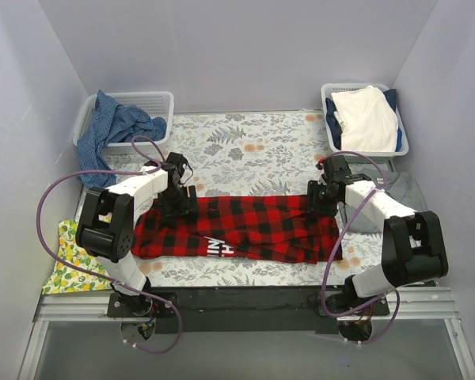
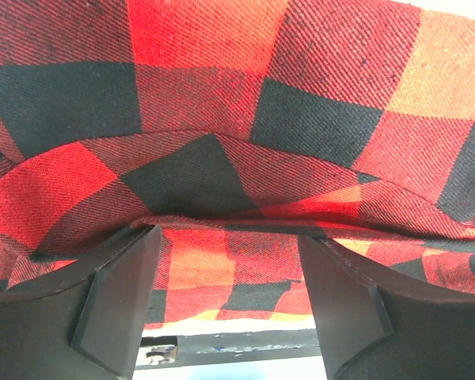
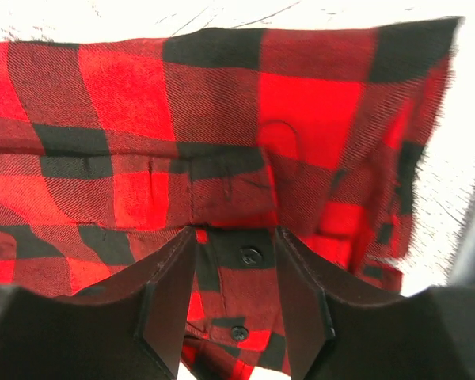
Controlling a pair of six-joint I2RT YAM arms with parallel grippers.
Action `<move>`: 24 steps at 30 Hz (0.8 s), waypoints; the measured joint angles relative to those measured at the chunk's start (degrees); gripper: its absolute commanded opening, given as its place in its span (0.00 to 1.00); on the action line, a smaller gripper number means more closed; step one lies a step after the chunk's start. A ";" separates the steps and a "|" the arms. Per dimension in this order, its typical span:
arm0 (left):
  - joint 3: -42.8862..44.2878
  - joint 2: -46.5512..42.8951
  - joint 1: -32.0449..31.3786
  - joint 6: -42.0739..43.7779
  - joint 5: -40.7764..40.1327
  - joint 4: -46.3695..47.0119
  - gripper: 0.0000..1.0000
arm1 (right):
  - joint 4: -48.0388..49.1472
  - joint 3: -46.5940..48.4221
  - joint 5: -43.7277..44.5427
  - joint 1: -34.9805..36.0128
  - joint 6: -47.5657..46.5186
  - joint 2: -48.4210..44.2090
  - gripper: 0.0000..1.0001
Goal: Fold and stack the long sleeve shirts
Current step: Fold the shirt
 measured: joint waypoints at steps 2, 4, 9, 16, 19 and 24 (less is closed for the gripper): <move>0.02 -0.20 0.00 -0.02 -0.20 -0.17 0.70 | 0.42 0.26 -1.20 0.00 -0.46 1.88 0.49; 0.11 -0.66 0.00 -0.07 -0.48 -0.63 0.70 | 0.85 0.44 -1.86 0.04 -0.83 3.74 0.49; 1.46 -2.62 0.00 -0.66 -1.64 -1.77 0.72 | 0.22 3.06 -1.05 0.04 -1.88 8.55 0.43; 4.11 -5.88 0.00 -1.40 -3.61 -1.84 0.73 | 0.20 11.06 2.03 -0.94 -1.03 15.80 0.39; 3.96 -6.16 0.00 -1.62 -3.76 -1.92 0.73 | 0.35 12.11 2.60 -1.73 -0.24 16.72 0.38; 2.45 -6.16 0.00 -2.45 -2.78 -1.92 0.73 | 0.33 12.20 3.21 -1.92 0.85 16.81 0.38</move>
